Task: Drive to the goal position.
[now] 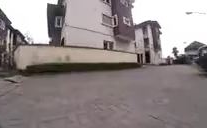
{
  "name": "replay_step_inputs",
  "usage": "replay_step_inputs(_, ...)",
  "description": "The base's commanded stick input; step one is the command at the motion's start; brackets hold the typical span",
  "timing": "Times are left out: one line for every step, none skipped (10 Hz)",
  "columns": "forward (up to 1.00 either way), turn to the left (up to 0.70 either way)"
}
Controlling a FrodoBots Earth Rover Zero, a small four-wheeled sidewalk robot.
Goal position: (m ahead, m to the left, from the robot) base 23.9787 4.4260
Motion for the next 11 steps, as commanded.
replay_step_inputs(0.7,-0.11)
replay_step_inputs(0.7,-0.09)
replay_step_inputs(0.7,-0.07)
replay_step_inputs(0.7,-0.05)
replay_step_inputs(0.7,-0.03)
replay_step_inputs(0.7,-0.01)
replay_step_inputs(0.7,0.0)
replay_step_inputs(0.7,0.0)
replay_step_inputs(0.7,0.0)
replay_step_inputs(0.7,0.0)
replay_step_inputs(0.7,0.0)
